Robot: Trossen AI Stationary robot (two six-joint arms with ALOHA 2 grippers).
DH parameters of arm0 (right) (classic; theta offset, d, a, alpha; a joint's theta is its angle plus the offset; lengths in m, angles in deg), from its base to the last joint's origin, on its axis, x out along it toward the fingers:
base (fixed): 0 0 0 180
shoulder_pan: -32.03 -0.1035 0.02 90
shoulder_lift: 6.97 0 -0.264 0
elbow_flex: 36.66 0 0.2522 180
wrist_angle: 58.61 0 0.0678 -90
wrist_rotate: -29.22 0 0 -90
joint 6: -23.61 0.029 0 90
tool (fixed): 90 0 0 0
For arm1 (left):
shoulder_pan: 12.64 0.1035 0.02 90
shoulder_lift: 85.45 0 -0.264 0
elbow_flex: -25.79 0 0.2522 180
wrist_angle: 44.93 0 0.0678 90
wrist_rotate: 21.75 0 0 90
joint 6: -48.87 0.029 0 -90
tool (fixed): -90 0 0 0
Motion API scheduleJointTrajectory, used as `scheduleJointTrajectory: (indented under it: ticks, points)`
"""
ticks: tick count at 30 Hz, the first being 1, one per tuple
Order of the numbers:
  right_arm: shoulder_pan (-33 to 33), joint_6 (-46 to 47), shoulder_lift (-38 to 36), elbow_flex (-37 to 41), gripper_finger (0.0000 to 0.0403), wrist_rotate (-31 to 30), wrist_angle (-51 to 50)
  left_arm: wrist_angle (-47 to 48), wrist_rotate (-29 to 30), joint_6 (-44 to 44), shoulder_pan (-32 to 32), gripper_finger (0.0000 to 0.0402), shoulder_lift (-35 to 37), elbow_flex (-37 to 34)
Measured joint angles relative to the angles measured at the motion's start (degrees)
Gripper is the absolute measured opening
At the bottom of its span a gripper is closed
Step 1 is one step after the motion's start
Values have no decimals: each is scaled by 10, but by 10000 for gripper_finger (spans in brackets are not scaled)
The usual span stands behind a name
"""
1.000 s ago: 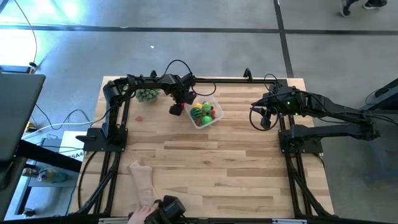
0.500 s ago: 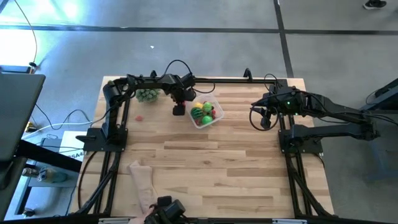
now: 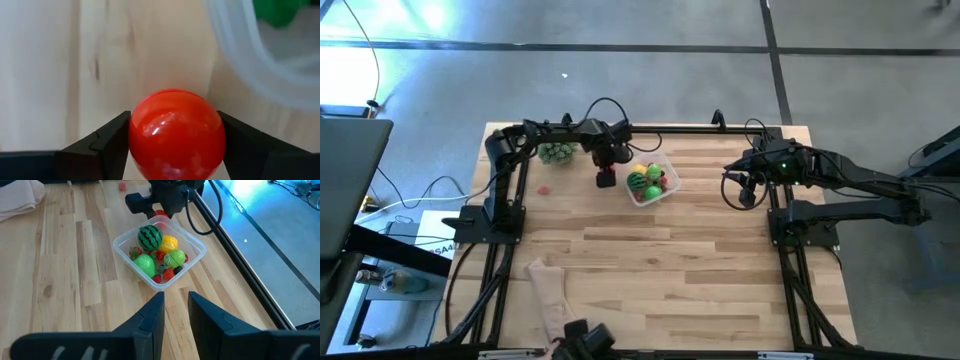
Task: Pick and placing Produce into tupperware
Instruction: Put the red tomato into the transparent container
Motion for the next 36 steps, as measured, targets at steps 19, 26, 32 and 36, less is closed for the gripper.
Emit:
scheduleJointTrajectory:
  ticks: [19, 26, 32, 36]
  points:
    - [0, 0, 0, 0, 76, 0, 0, 103, -53, -78, -19, 238, -2, -2]
    - [0, 0, 0, 0, 76, 0, 0, 85, 16, -88, -49, 287, -2, -2]
    - [0, 0, 0, 0, 76, 0, 0, 101, 19, -86, -70, 254, -2, -2]
    - [0, 0, 0, 0, 76, 0, 0, 129, 19, -85, -79, 239, -2, -1]
